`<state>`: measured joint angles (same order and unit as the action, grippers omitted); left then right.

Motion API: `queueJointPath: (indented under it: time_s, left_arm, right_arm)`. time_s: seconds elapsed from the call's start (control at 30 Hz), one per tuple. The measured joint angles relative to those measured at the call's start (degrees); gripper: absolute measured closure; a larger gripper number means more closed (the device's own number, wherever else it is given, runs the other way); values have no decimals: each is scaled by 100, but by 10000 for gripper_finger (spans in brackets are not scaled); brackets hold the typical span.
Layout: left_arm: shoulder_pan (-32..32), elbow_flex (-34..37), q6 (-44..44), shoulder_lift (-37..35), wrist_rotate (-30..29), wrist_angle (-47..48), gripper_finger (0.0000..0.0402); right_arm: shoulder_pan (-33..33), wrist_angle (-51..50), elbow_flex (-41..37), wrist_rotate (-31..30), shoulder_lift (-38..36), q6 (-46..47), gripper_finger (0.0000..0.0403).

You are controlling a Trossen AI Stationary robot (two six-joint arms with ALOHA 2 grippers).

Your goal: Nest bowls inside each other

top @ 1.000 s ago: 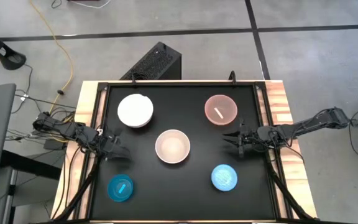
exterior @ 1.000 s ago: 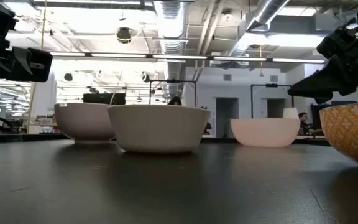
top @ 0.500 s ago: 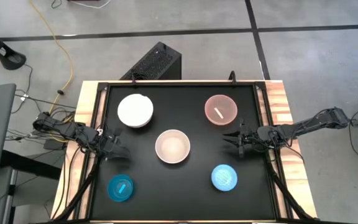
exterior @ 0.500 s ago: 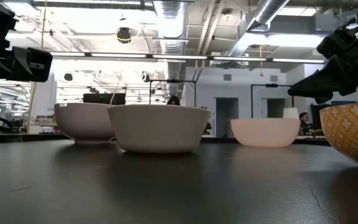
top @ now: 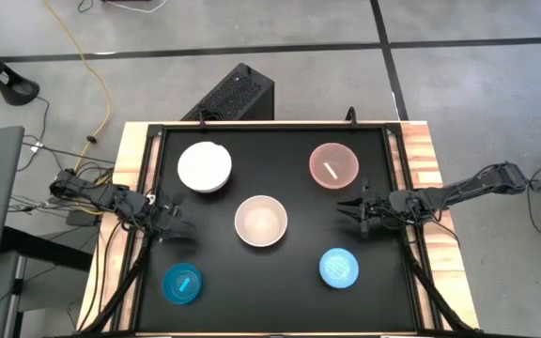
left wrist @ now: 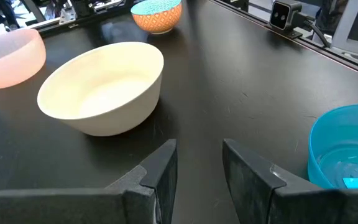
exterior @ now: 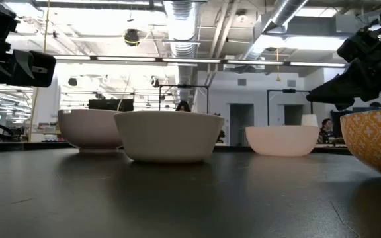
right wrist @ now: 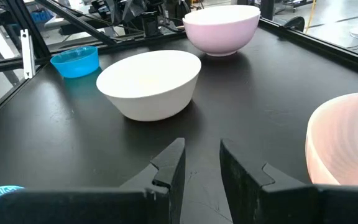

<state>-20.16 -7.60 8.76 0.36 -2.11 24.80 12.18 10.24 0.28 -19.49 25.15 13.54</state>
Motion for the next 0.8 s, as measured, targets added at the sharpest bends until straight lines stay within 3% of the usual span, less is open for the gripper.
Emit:
queueJointPath:
  time_s: [0.43,0.53,0.63,0.8]
  left_arm:
    - [0,0,-51,2,-124,-98,284]
    - [0,0,-1476,2,-273,-555,284]
    - [4,0,-2358,4,-955,-1161,284]
    - [7,0,-3209,5,-2774,-1892,284]
  right_arm:
    - [0,1,1,0,0,0,286]
    - [0,0,0,0,0,0,286]
    - [0,0,1,0,0,0,286]
    - [-2,2,0,0,0,0,286]
